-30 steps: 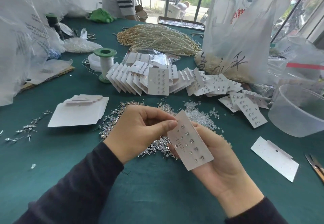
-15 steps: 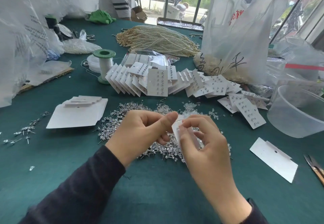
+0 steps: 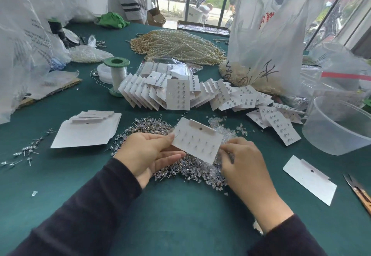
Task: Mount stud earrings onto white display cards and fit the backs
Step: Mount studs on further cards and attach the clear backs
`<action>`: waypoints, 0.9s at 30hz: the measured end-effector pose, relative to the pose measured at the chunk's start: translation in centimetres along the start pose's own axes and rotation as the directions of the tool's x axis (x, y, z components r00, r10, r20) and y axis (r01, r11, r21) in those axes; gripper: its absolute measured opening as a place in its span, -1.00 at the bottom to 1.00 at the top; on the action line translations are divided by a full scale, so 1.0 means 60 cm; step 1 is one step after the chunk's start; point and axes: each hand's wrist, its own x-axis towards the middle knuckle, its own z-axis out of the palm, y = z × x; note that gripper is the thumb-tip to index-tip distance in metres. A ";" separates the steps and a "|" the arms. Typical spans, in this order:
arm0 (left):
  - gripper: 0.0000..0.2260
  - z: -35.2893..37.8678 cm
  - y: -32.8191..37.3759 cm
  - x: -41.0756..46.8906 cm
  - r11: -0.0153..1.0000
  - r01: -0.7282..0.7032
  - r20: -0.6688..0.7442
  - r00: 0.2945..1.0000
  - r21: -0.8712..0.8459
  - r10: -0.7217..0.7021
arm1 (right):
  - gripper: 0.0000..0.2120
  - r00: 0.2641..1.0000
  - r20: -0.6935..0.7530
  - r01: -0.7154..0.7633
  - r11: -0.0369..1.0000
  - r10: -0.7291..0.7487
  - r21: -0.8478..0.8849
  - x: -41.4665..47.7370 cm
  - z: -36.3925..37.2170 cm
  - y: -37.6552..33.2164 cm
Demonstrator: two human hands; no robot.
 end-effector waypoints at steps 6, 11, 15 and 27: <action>-0.86 -0.007 0.006 0.002 0.998 0.021 0.010 1.000 -0.064 -0.020 | -0.96 0.998 -0.040 -0.041 0.999 0.041 -0.017 0.010 -0.006 0.005; -0.84 -0.006 0.010 0.001 0.993 -0.024 -0.018 1.000 -0.117 0.022 | -0.93 0.997 -0.023 -0.070 0.997 0.070 -0.009 0.020 0.001 0.006; -0.81 -0.005 0.010 -0.001 0.984 0.021 -0.007 1.000 -0.177 -0.023 | -0.93 0.998 -0.035 -0.059 0.997 0.057 -0.049 0.025 0.005 0.011; -0.79 0.005 0.009 -0.008 0.969 0.104 0.024 0.995 -0.224 -0.101 | -0.86 0.984 -0.168 -0.020 0.977 0.056 0.213 0.018 -0.015 0.005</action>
